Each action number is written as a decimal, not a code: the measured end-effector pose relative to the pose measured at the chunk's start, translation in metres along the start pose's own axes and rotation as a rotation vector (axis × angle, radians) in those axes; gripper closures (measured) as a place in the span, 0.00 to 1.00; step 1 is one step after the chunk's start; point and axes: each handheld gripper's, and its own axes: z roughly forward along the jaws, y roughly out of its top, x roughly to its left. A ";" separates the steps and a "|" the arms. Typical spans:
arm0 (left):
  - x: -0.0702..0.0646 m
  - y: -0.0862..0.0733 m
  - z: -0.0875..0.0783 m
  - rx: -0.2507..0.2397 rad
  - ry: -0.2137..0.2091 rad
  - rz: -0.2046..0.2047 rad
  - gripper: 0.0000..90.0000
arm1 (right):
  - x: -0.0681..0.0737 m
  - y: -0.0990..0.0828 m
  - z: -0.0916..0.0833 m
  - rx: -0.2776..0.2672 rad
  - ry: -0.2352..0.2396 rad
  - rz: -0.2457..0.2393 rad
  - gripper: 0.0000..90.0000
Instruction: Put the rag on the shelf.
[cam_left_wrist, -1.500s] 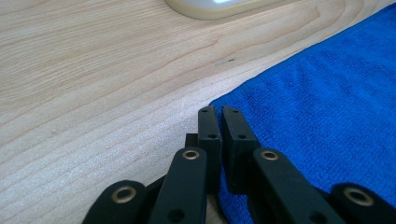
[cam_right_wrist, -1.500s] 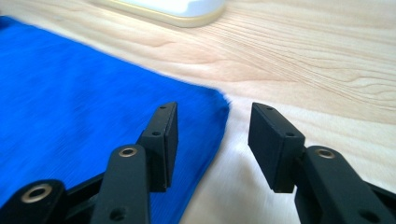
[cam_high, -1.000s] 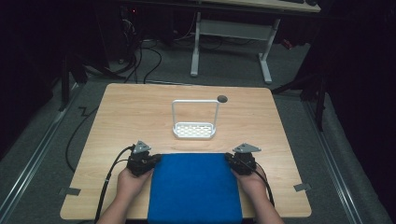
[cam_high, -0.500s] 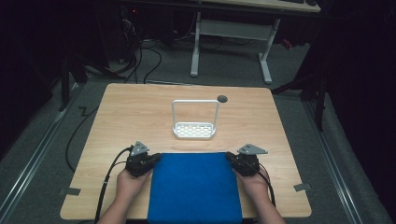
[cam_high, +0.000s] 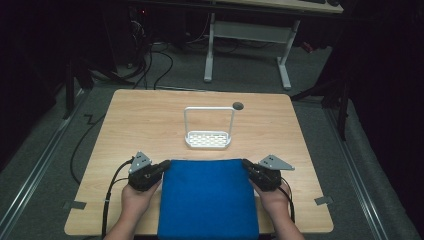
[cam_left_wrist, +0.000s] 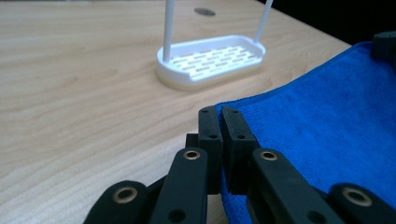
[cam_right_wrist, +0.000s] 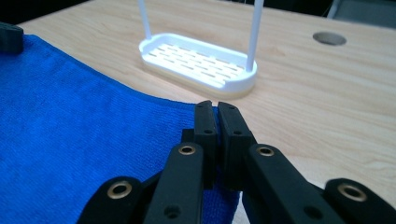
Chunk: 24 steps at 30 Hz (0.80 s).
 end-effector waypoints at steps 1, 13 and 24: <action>-0.001 0.001 -0.001 -0.011 0.000 0.004 0.97 | 0.001 0.001 -0.001 -0.014 0.001 -0.005 0.97; -0.014 0.016 -0.023 -0.139 0.000 0.050 0.97 | 0.010 0.014 -0.023 -0.151 -0.013 -0.017 0.97; -0.028 0.031 -0.041 -0.233 -0.011 0.086 0.97 | 0.014 0.029 -0.044 -0.257 -0.024 -0.031 0.97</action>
